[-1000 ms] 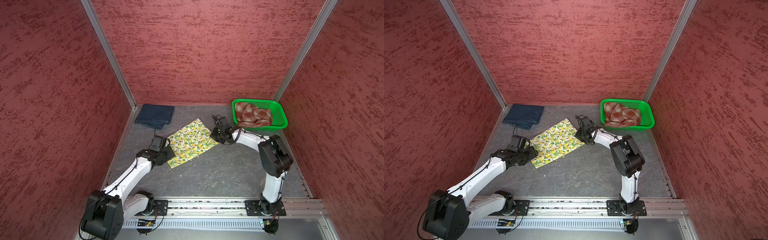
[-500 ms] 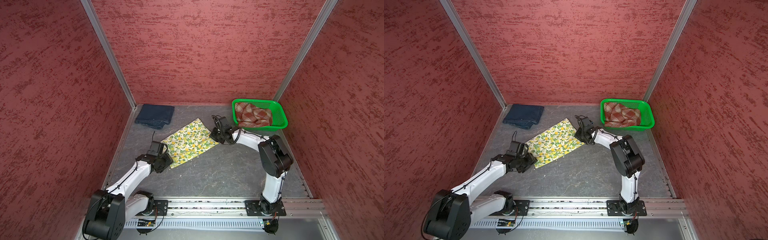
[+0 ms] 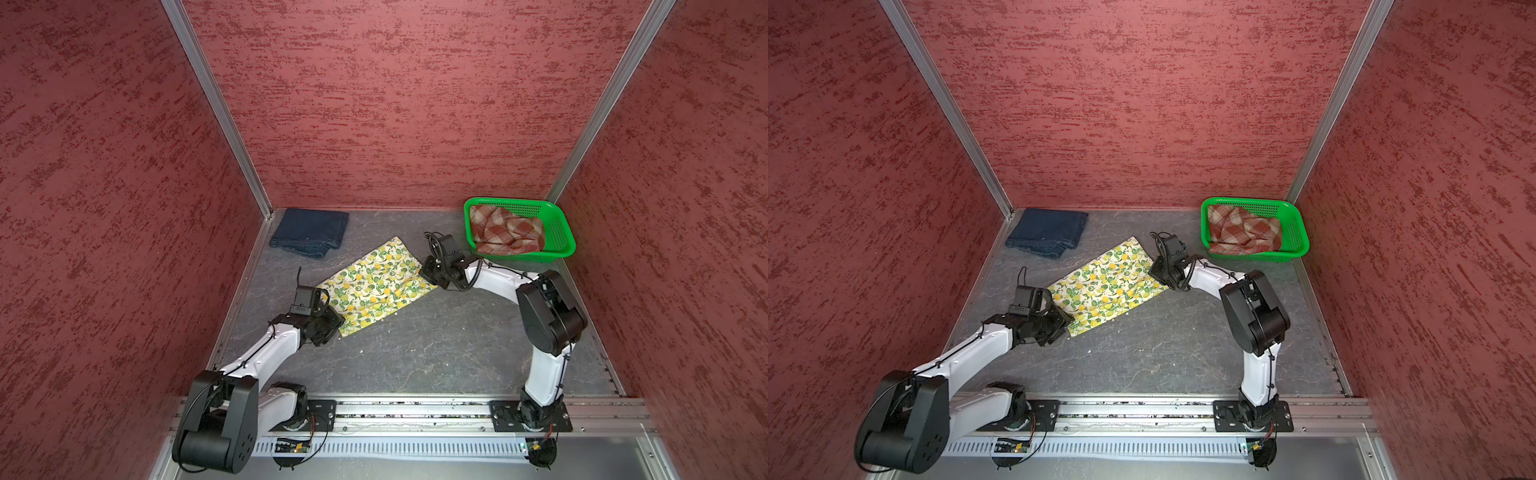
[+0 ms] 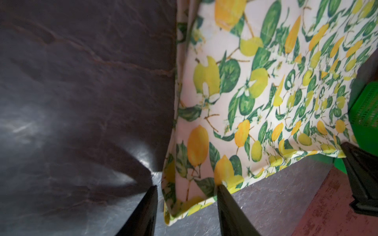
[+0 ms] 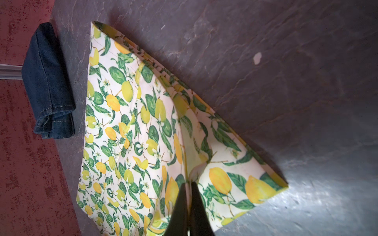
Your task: Fold and stack the skirts
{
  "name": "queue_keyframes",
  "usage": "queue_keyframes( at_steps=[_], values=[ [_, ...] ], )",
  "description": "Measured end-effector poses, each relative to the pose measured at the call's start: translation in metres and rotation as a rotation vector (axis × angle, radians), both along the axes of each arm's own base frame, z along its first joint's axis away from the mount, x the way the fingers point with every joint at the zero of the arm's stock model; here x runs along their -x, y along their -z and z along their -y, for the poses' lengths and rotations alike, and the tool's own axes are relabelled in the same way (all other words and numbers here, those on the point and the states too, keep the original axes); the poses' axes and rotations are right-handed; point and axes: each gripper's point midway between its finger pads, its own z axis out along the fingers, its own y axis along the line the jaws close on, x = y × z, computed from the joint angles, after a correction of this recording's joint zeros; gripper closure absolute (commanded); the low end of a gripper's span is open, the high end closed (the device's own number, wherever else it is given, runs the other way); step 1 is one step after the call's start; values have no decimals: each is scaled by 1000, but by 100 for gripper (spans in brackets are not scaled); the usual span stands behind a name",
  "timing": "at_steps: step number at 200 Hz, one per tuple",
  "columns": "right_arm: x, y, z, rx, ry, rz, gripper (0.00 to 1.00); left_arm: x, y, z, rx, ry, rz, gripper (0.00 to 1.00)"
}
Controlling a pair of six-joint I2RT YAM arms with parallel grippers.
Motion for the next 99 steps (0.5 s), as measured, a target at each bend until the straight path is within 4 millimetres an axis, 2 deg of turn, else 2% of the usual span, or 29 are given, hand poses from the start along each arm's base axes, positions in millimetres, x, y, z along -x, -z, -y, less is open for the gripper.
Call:
queue_keyframes(
  at_steps=[46,69,99],
  values=[
    [0,0,0,-1,0,1,100,-3,3,-5,-20,4,4,100],
    [0,0,0,0,-1,1,100,-8,-6,-7,-40,5,25,100],
    [-1,-1,0,3,-5,5,100,-23,-34,-9,-66,18,103,100]
  ],
)
